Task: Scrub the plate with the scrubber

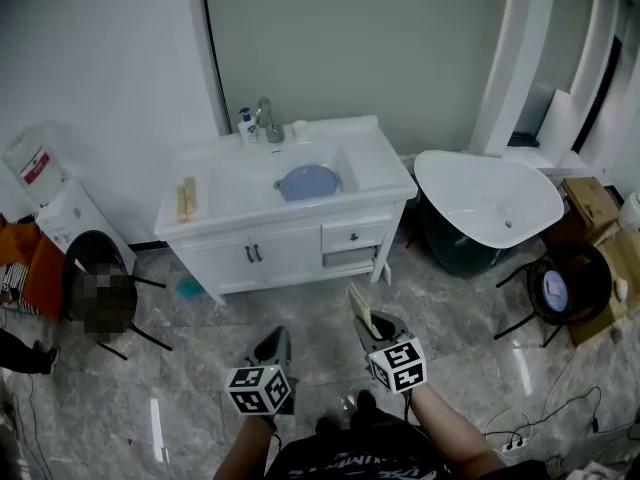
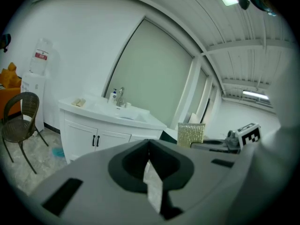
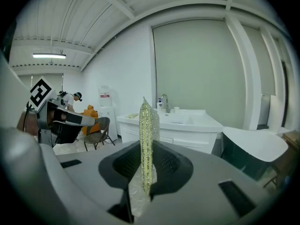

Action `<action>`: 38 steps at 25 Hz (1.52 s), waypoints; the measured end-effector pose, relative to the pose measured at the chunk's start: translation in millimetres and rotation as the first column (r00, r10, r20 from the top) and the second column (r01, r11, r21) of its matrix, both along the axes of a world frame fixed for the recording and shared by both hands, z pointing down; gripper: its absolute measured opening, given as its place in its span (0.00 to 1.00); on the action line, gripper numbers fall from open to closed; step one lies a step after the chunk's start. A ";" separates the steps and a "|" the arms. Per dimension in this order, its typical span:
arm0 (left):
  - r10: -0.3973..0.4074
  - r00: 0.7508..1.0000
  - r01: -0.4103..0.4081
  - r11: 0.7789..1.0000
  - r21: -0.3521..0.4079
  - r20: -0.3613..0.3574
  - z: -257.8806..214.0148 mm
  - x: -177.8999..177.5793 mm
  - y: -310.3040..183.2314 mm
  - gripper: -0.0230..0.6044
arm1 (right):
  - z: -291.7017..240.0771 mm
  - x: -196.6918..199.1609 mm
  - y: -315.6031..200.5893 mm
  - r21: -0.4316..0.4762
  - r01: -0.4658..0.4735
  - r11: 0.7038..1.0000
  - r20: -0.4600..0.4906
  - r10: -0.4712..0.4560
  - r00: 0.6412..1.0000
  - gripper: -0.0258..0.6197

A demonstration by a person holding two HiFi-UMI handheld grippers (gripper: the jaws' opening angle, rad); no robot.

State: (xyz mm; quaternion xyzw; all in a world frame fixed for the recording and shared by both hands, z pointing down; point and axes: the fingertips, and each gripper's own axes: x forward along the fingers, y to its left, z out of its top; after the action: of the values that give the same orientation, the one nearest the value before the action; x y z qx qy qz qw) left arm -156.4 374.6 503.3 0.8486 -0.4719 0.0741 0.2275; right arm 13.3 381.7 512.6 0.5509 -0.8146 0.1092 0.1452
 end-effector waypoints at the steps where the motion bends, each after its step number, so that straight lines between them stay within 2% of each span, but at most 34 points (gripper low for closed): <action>1: 0.006 1.000 -0.006 1.000 0.004 0.005 -0.6 -1.5 -0.8 0.07 | -1.1 -0.9 -0.2 0.004 -0.009 1.000 0.000 0.009 1.000 0.15; 5: 0.023 1.000 -0.024 0.999 0.023 0.010 -4.5 -10.0 -2.2 0.07 | -5.2 -2.7 3.1 0.029 -0.055 0.998 -0.005 0.055 0.998 0.15; 8: 0.031 0.999 -0.031 0.999 0.029 0.018 -3.9 -16.5 -1.7 0.07 | -1.0 -4.8 8.9 0.013 -0.076 0.997 0.013 0.076 0.997 0.15; 19: -0.009 1.000 0.009 1.000 -0.006 0.004 8.6 -31.6 -10.7 0.07 | 14.2 -6.5 -3.5 -0.019 -0.069 0.997 0.013 0.070 0.997 0.15; 23: -0.023 1.000 0.023 1.000 -0.009 0.009 11.1 -31.6 -32.7 0.07 | 18.5 -4.3 -30.7 -0.016 -0.050 0.999 0.016 0.050 0.999 0.15; 30: 0.004 1.000 -0.004 1.000 -0.016 0.019 14.9 -11.5 -84.7 0.07 | 22.0 15.9 -100.2 -0.023 -0.027 0.999 0.039 0.028 0.999 0.15; 38: -0.046 0.999 0.047 0.998 -0.033 0.022 14.9 6.0 -157.5 0.07 | 20.1 33.1 -195.5 -0.030 0.025 0.999 0.054 -0.023 0.998 0.15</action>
State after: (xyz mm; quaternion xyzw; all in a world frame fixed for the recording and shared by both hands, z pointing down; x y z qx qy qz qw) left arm -150.3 217.1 518.2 0.8326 -0.4926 0.0857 0.2383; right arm 46.5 186.2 532.7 0.5356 -0.8230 0.1348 0.1332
